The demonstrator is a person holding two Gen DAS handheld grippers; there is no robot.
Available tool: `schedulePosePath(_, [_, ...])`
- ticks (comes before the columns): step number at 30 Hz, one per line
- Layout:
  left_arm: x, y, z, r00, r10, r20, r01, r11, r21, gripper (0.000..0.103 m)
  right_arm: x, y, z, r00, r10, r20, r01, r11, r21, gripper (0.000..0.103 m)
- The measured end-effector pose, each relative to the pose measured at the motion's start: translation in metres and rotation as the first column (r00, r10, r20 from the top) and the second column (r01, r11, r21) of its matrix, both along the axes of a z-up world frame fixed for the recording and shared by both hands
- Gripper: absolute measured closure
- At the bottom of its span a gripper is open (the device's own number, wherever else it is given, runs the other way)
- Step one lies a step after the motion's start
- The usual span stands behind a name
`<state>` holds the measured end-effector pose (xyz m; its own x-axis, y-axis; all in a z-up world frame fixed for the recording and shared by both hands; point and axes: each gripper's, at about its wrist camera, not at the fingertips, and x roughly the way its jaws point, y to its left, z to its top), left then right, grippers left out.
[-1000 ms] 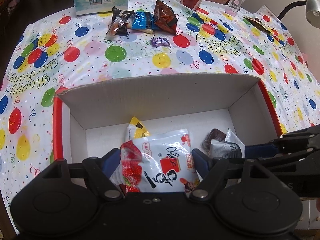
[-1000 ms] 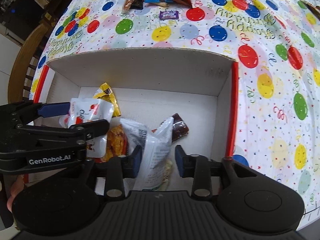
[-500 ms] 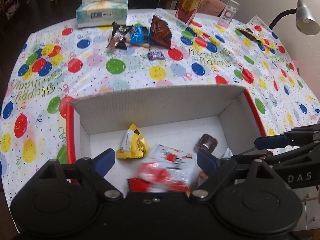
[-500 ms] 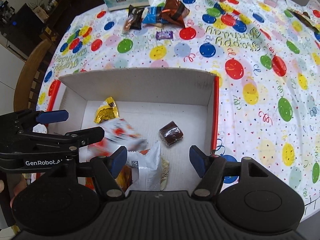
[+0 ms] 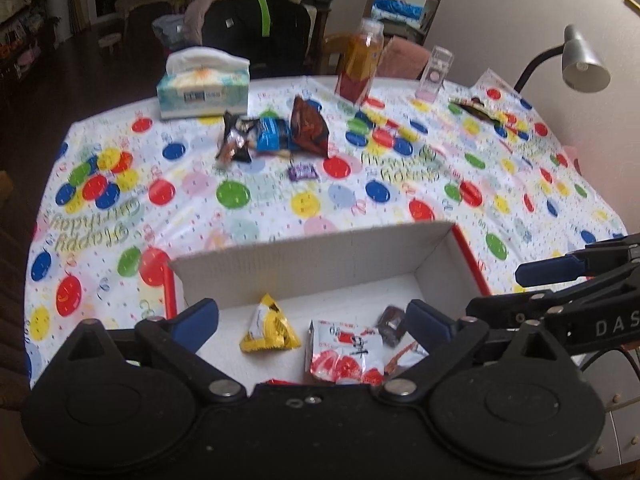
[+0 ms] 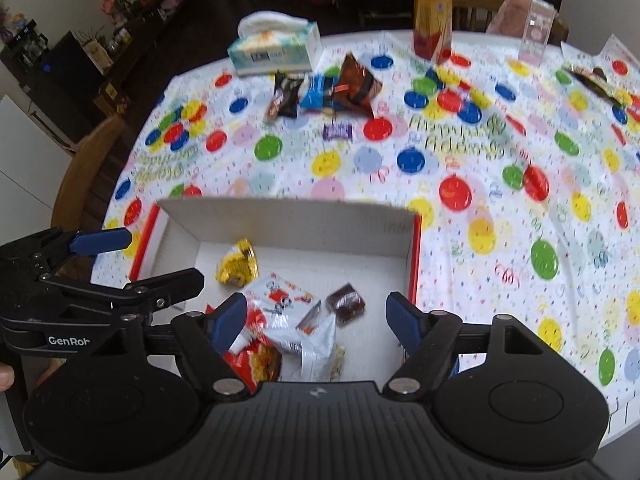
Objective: Organize snacks
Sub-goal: 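Lift both open tools away from the box toward the remaining snacks, then close the left tool on the small clear candy packet while the right tool grips the copper Oreo packet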
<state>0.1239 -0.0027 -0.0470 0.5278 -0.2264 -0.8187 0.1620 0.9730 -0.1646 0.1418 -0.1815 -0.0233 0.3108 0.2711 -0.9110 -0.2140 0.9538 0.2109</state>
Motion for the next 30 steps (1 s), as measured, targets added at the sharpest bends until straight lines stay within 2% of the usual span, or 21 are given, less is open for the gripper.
schedulePosePath(6, [0.013,0.004,0.017,0.998,0.031,0.052,-0.032,0.999,0.008,0.001,0.021,-0.005,0.015,1.000,-0.014,0.021,0.013,1.000,0.026,0.026])
schedulePosePath(13, [0.051,0.010,0.027,0.993,0.090,0.079,-0.093,0.995,0.032,0.001,0.070,-0.015,0.023,0.999,-0.031,0.031,0.030,0.999,0.024,0.025])
schedulePosePath(21, [0.102,0.019,0.027,0.986,0.148,0.078,-0.152,0.987,0.048,0.001,0.137,-0.023,0.030,0.999,-0.020,0.041,0.019,1.000,0.007,0.025])
schedulePosePath(30, [0.152,0.026,0.014,0.983,0.169,0.073,-0.175,0.981,0.081,0.001,0.218,-0.022,0.015,0.999,-0.034,0.008,0.034,0.999,0.008,0.025])
